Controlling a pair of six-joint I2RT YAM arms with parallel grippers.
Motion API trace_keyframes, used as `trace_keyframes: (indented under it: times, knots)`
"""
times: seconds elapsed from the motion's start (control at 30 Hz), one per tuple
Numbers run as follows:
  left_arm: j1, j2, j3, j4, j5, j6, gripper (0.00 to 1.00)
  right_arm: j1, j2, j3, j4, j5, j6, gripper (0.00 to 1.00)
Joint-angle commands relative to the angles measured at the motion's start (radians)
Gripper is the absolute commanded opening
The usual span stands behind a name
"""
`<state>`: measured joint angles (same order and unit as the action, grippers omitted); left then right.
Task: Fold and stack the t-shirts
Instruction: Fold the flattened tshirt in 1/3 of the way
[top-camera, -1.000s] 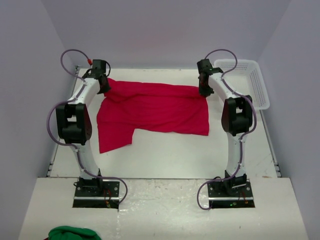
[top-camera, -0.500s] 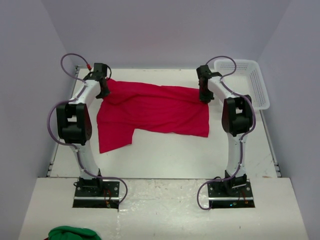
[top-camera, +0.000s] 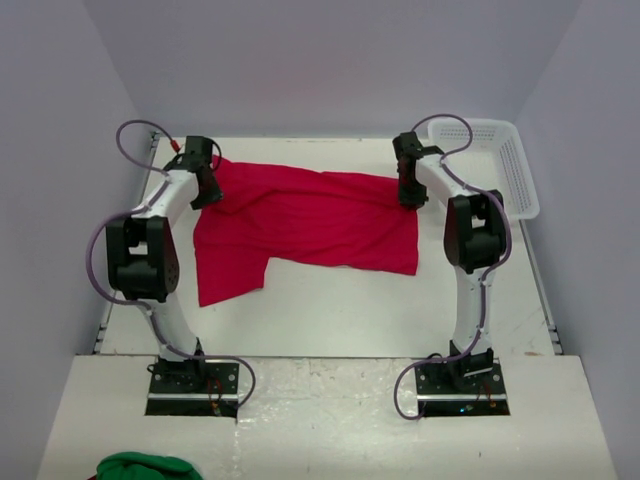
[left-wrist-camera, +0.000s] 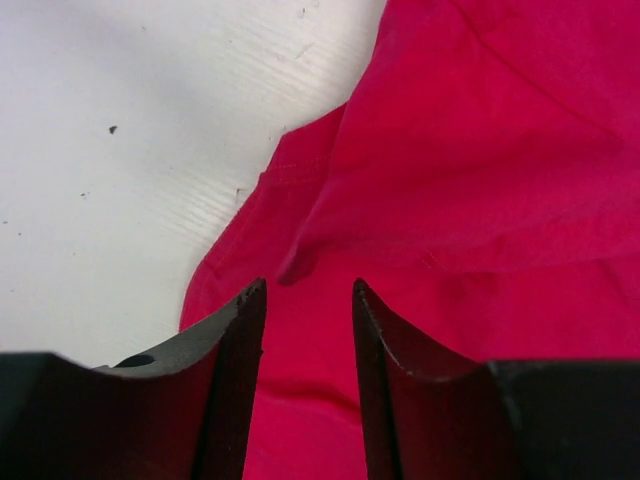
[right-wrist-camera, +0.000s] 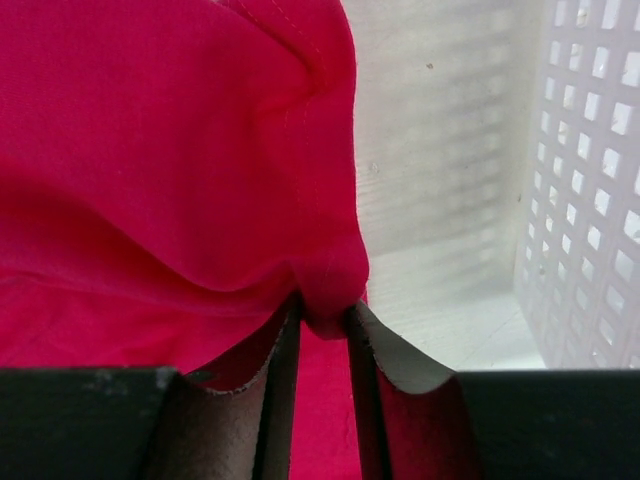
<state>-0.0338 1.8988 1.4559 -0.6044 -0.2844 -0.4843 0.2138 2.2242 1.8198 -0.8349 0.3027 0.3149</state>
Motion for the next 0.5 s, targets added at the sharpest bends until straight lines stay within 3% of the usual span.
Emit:
trace_keyframes:
  times: [0.0,0.23,0.3,0.33,0.4,0.47]
  knots:
    - [-0.003,-0.142,-0.031,0.052,-0.025,-0.042,0.42,0.002,-0.083,0.001,0.017,0.032,0.007,0.27]
    - [-0.003,-0.271,-0.031,0.046,-0.122,-0.05,0.46,0.002,-0.147,0.002,0.031,0.053,0.003,0.46]
    - [-0.003,-0.3,-0.017,0.048,-0.147,-0.042,0.46,0.002,-0.153,0.019,0.01,0.064,0.0,0.67]
    - [-0.003,-0.308,-0.009,0.049,-0.15,-0.028,0.46,0.002,-0.159,0.033,0.007,0.068,-0.002,0.69]
    - [-0.005,-0.313,0.017,0.058,-0.124,-0.002,0.43,0.002,-0.17,0.042,0.005,0.067,-0.005,0.76]
    - [-0.005,-0.305,0.029,0.092,-0.032,0.016,0.36,0.002,-0.182,0.053,0.016,0.023,-0.008,0.77]
